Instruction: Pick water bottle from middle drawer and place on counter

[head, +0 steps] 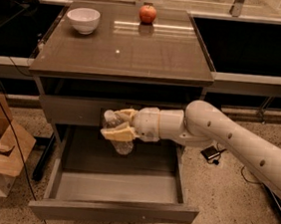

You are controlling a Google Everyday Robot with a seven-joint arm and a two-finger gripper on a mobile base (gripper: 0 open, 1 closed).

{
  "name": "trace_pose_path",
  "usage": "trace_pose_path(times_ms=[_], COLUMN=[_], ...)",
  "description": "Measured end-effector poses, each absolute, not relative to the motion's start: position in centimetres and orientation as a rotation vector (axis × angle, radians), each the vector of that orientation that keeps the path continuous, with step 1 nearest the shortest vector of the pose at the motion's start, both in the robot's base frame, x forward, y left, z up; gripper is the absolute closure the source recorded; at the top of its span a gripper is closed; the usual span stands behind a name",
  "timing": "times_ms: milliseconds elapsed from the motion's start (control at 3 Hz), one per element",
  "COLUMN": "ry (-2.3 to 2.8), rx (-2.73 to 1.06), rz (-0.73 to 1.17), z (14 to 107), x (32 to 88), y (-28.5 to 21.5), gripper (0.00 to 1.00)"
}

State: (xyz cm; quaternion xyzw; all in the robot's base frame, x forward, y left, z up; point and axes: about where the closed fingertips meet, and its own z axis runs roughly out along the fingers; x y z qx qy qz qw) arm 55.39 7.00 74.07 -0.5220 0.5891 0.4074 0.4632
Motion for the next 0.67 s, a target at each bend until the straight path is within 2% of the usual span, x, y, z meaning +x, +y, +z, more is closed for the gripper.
trace_pose_path(times_ms=[667], ry=[1.246], rx=[-1.401], rz=[0.874], z=[83.4], x=[56.7], y=[5.7], gripper=[1.0])
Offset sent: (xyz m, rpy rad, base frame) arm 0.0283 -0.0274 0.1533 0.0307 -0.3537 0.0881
